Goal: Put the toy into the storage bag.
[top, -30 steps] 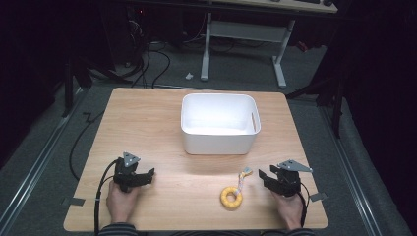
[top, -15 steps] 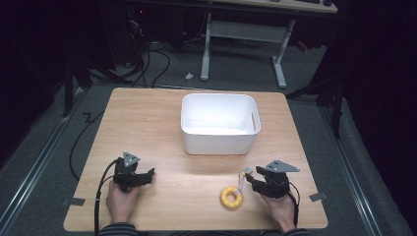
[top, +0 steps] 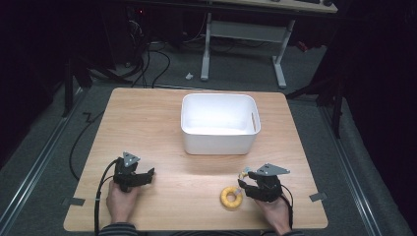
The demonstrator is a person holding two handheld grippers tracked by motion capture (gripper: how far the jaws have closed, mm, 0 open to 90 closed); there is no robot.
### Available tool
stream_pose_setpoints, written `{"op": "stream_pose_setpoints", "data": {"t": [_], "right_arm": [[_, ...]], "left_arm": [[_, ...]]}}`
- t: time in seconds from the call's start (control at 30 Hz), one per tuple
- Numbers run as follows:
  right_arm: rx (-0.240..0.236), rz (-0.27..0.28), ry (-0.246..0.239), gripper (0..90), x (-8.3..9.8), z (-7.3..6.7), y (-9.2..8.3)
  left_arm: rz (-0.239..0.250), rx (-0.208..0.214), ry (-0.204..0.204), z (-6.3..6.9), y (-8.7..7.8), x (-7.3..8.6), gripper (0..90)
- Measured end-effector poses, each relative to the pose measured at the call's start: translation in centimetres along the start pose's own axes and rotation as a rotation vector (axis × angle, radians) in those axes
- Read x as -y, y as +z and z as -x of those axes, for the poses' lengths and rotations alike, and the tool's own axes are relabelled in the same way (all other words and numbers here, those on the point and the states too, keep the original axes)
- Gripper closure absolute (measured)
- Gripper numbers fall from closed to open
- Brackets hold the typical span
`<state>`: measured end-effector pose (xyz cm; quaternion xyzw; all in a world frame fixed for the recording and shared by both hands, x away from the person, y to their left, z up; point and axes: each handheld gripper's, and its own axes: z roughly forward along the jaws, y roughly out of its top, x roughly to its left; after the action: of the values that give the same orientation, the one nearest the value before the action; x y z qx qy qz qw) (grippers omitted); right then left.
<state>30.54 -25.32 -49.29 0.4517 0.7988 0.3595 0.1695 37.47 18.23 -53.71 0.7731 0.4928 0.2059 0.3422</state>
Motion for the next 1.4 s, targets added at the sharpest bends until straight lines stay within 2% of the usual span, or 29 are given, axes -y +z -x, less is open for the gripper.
{"op": "stream_pose_setpoints", "data": {"t": [0.27, 0.9, 1.13, 1.4], "right_arm": [[-0.021, -0.042, -0.048, 47.9, 0.2, -0.6, 0.6], [-0.048, -0.059, -0.062, 48.4, 0.2, -0.9, 1.2], [-0.091, -0.085, -0.086, 49.3, 0.5, -1.8, 1.8], [-0.093, -0.106, -0.111, 50.5, 0.4, -2.1, 2.4]], "left_arm": [[-0.001, 0.0, 0.0, 0.0, 0.0, 0.0, 17.2], [-0.001, -0.001, 0.0, 0.0, 0.0, 0.0, 17.2], [-0.001, -0.001, 0.0, 0.0, 0.0, 0.0, 17.2], [-0.002, 0.0, 0.001, 0.0, 0.0, 0.0, 17.2]]}}
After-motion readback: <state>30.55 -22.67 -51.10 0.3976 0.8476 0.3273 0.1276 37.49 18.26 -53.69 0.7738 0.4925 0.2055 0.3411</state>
